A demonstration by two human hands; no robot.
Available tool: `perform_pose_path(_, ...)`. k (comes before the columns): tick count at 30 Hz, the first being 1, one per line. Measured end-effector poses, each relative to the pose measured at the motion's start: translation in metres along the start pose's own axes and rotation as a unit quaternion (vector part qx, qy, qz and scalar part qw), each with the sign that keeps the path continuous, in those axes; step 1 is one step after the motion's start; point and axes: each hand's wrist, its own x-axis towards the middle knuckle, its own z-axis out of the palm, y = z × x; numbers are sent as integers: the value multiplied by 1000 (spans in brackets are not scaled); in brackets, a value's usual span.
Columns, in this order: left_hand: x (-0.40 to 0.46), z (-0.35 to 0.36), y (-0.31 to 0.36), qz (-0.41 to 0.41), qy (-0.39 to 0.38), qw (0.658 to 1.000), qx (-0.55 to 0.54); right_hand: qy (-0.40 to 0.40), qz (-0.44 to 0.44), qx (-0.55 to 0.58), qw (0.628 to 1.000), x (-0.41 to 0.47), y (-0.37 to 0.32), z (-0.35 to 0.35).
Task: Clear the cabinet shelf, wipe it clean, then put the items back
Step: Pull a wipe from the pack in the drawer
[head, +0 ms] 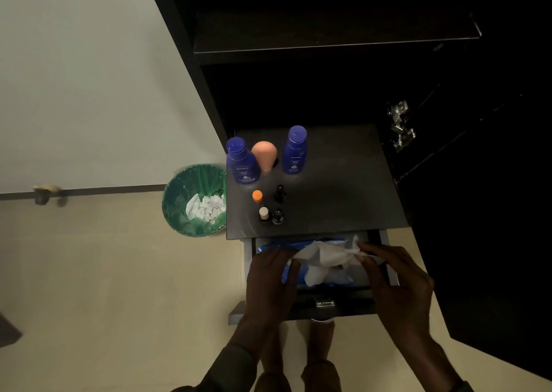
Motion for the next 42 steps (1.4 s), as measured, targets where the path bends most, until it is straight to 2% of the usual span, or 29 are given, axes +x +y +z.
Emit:
perform_pose_path(5,-1,-3,13,0,63,997,-51,53,-26,-22,998,14,-14,-15)
perform_pose_path(12,7,-24,32,7,85,982,-172,73,44,46,995,13,-5,-18)
perform_pose_path(15,14,-37,43,18,90,975,-201,62,47,78,994,17,-6,-22)
perform_pose_path(23,35,-63,57,-31,93,973,-208,34,110,190,975,38,-17,-35)
perform_pose_path(27,37,-64,57,-78,113,959,-247,29,153,225,962,42,-21,-41)
perform_pose_path(34,36,-68,61,-125,133,940,-290,6,213,237,948,33,-17,-46)
perform_pose_path(38,33,-69,62,-142,131,940,-283,8,228,225,947,30,-15,-45)
perform_pose_path(42,32,-66,66,-169,83,930,-316,-3,240,221,945,24,-19,-39)
